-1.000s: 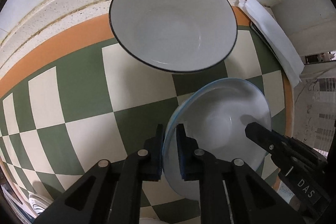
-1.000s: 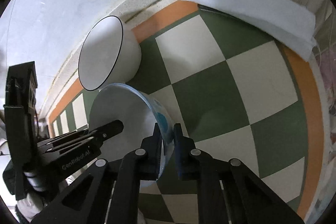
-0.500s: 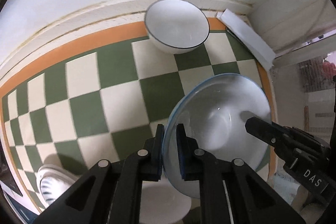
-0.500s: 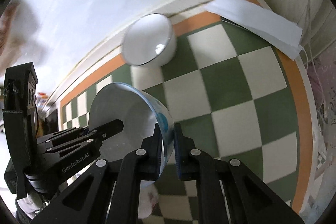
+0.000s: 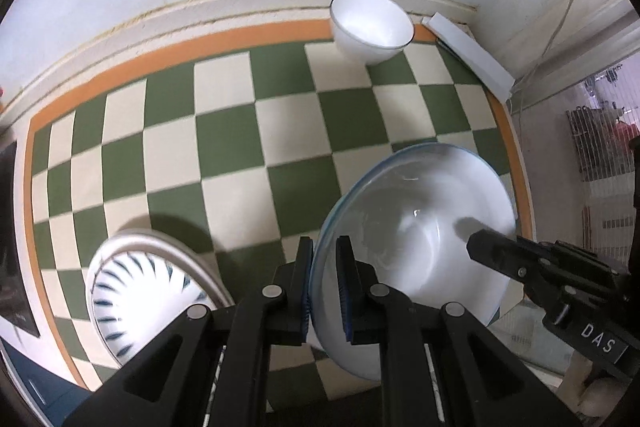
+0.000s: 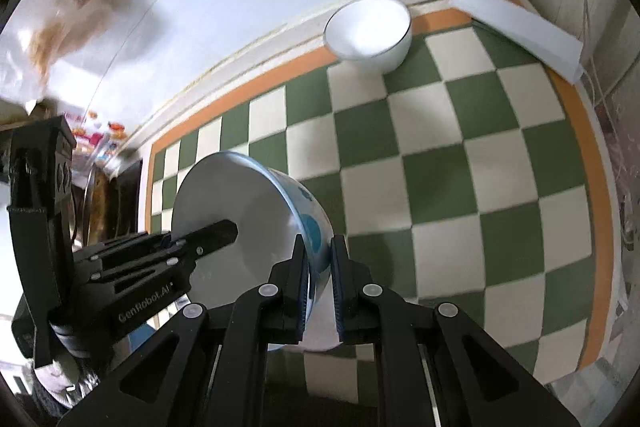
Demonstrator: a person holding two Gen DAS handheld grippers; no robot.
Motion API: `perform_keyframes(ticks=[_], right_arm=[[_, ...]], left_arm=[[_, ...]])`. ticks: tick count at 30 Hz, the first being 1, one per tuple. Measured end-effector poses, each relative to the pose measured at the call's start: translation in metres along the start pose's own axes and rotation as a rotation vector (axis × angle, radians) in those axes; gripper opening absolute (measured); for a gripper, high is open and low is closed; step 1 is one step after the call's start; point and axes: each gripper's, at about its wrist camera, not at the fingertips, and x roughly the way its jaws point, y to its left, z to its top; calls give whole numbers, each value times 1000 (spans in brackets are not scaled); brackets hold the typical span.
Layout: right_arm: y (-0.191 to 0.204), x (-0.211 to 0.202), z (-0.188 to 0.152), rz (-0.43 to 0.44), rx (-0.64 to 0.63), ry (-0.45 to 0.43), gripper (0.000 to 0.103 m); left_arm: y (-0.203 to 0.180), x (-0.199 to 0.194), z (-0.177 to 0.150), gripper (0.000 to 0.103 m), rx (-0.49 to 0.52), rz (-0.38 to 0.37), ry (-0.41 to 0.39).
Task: Organize plates and bowls
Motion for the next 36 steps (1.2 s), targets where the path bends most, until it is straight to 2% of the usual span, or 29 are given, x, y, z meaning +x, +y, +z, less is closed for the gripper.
perform_keyframes(ticks=[7, 18, 21, 24, 30, 36], right_arm=[[-2, 24, -28, -10, 3, 61, 12], [-20, 68, -43, -48, 33, 147, 12], [-22, 75, -44, -55, 40, 167, 12], [-24, 81, -46, -68, 43, 187, 12], [-26, 83, -42, -59, 50, 199, 12], [-34, 87, -38, -14, 89, 228, 12]], left_arm=[[8, 22, -24, 10, -18, 6, 56], [11, 68, -34, 10, -11, 59, 147], [6, 69, -33, 10, 26, 96, 131], [6, 77, -34, 10, 43, 123, 151], [3, 86, -34, 10, 62, 138, 163], [0, 80, -27, 10, 57, 120, 166]])
